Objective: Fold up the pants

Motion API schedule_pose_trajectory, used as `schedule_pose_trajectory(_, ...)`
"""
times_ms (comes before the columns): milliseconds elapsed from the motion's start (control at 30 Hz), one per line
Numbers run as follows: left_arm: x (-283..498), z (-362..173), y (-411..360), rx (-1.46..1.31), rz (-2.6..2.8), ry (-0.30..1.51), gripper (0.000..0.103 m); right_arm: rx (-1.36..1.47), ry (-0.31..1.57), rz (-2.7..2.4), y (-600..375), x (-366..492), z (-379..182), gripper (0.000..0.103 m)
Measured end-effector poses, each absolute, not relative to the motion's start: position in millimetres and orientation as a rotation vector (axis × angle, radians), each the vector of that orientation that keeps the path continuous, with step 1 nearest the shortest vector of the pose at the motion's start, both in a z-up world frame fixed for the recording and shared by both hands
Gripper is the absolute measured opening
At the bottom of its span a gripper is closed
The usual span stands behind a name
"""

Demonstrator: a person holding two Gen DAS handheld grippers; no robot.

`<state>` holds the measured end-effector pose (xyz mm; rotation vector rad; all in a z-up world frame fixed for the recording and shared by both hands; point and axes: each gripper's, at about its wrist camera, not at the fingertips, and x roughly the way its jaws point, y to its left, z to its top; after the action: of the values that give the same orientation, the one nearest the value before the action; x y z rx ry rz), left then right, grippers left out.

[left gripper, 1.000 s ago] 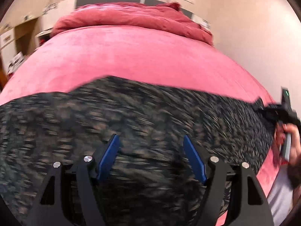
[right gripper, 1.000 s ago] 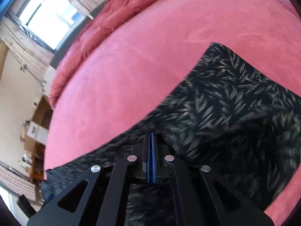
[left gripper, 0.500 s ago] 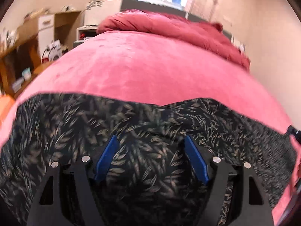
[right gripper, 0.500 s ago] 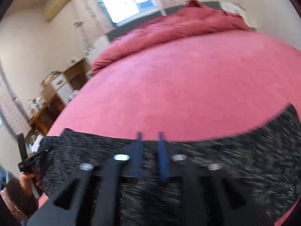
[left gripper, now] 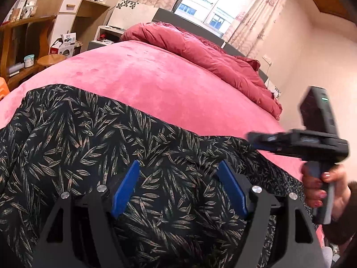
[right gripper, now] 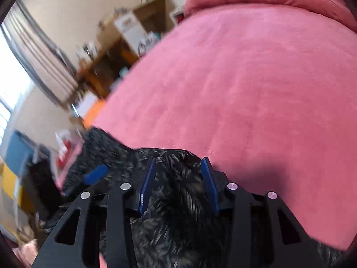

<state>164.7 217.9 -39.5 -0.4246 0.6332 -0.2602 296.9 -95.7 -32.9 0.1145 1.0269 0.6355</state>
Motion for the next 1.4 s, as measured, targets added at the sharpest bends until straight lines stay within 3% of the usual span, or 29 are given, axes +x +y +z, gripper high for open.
schedule_pose_trajectory(67, 166, -40, 220, -0.434, -0.264, 0.626, 0.074, 0.113, 1.089, 0.656, -84, 305, -46, 0.010)
schedule_pose_trajectory(167, 163, -43, 224, -0.449, -0.266, 0.613, 0.074, 0.007, 0.975, 0.609, -80, 291, -35, 0.008)
schedule_pose_trajectory(467, 170, -42, 218, -0.425, -0.228, 0.650, 0.073, 0.125, 0.876, 0.500, -95, 312, -62, 0.010)
schedule_pose_trajectory(500, 171, -39, 213, -0.407, -0.211, 0.670, 0.074, 0.172, 0.879, 0.516, -98, 313, -60, 0.012)
schedule_pose_trajectory(567, 177, -30, 202, -0.349, -0.176, 0.723, 0.076, 0.277, 0.854, 0.490, -125, 309, -47, 0.037)
schedule_pose_trajectory(733, 202, -3, 197, -0.163, -0.027, 0.757, 0.084, 0.288, 0.702, 0.473, -173, 270, -13, 0.037)
schedule_pose_trajectory(900, 210, -27, 259, -0.259, 0.144, 0.809, 0.085, 0.170, 0.759, 0.526, -181, 237, -27, 0.024)
schedule_pose_trajectory(1000, 190, -32, 274, -0.298, 0.134, 0.735, 0.078, 0.114, 0.806, 0.500, -174, 244, -49, 0.014)
schedule_pose_trajectory(1067, 185, -34, 279, -0.317, 0.146, 0.720, 0.075, 0.123, 0.783, 0.444, -170, 255, -55, 0.000)
schedule_pose_trajectory(1200, 185, -38, 275, -0.291, 0.174, 0.723, 0.072, 0.188, 0.780, 0.405, -173, 276, -67, 0.000)
schedule_pose_trajectory(1300, 190, -35, 267, -0.254, 0.158, 0.747, 0.084, 0.220, 0.759, 0.432, -178, 272, -60, 0.000)
schedule_pose_trajectory(1333, 187, -30, 261, -0.242, 0.144, 0.747, 0.091, 0.243, 0.751, 0.423, -185, 266, -56, 0.004)
schedule_pose_trajectory(1400, 179, -19, 255, -0.218, 0.145, 0.721, 0.093, 0.297, 0.706, 0.407, -199, 248, -45, 0.025)
